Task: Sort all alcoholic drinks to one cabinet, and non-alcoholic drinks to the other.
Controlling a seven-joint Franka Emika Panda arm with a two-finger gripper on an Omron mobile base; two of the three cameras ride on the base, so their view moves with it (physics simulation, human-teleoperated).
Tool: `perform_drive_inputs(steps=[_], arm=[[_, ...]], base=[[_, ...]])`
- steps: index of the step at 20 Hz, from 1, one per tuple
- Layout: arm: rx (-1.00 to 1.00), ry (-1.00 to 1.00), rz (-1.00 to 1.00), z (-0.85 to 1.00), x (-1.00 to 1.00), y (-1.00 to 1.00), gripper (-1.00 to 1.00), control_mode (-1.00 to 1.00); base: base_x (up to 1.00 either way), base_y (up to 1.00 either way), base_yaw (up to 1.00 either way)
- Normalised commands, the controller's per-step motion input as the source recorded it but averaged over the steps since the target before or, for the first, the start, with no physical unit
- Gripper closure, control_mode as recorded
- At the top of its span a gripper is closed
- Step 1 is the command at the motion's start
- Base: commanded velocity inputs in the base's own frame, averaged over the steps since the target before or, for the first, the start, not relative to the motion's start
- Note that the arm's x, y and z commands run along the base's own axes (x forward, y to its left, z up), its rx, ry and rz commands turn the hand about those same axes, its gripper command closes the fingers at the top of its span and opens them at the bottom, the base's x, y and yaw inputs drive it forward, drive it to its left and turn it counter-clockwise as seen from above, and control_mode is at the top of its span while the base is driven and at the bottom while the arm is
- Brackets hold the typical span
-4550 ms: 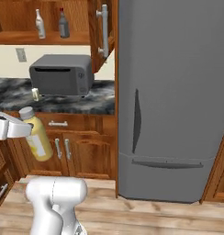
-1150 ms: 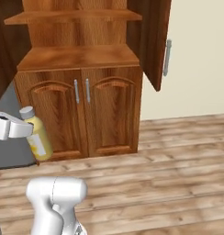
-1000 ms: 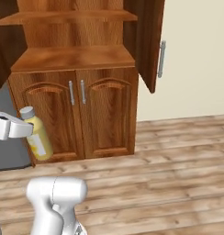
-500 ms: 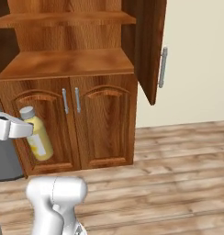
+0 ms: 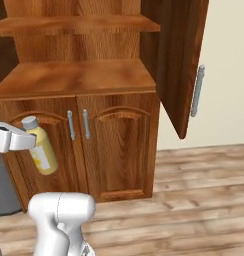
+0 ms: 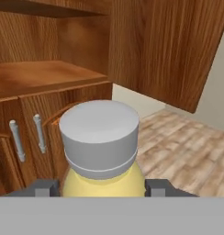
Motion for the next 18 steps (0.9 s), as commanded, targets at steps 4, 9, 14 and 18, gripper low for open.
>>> perform_drive_inputs(steps=[4,9,14,18], arm=[[0.0,0.0,0.0,0.0,0.0,0.0,1.0,1.0],[0.0,0.0,0.0,0.0,0.0,0.0,1.0,1.0],[0.0,0.0,0.0,0.0,0.0,0.0,1.0,1.0],[0.0,0.0,0.0,0.0,0.0,0.0,1.0,1.0]], base=[[0.81,-0.02,0.11],[0.76,-0.03,0.13],[0.65,-0.07,0.15],[0.59,-0.16,0.17]])
